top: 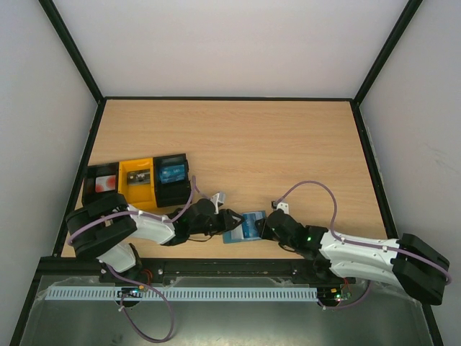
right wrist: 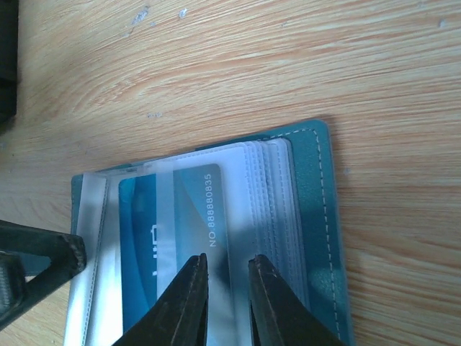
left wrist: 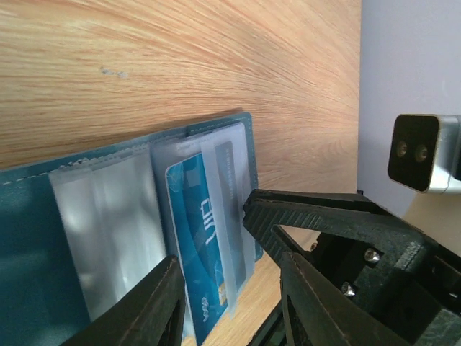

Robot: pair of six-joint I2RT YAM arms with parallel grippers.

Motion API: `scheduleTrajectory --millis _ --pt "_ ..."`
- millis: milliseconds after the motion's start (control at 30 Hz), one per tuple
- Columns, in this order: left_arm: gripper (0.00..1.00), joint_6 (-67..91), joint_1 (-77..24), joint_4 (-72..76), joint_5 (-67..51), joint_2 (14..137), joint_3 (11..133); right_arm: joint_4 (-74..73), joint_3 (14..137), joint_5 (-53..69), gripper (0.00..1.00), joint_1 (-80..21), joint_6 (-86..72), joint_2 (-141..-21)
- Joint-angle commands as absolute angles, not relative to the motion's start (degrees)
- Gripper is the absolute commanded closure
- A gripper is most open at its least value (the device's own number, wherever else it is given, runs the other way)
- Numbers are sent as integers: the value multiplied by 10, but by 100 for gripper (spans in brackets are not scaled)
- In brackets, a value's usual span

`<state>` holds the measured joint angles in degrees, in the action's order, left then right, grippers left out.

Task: Take the credit cards out of the card holder

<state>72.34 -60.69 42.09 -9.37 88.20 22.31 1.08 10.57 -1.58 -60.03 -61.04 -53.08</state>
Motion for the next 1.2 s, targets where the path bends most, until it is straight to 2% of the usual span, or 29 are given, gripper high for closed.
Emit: scheduleTrajectory --millis 0,200,533,833,1167 --pt "61 718 -604 435 -84 900 217 40 100 -12 84 -603 -606 -553" --pt "64 720 -604 445 -85 918 215 64 80 1 89 -603 -614 -569" --pt "74 742 -604 492 -106 964 224 69 75 0 89 -603 -618 -566" --pt "97 747 -603 522 -108 968 215 70 70 1 89 -603 -618 -558" --pt "97 750 -603 532 -107 961 205 74 69 0 89 -603 -617 -560"
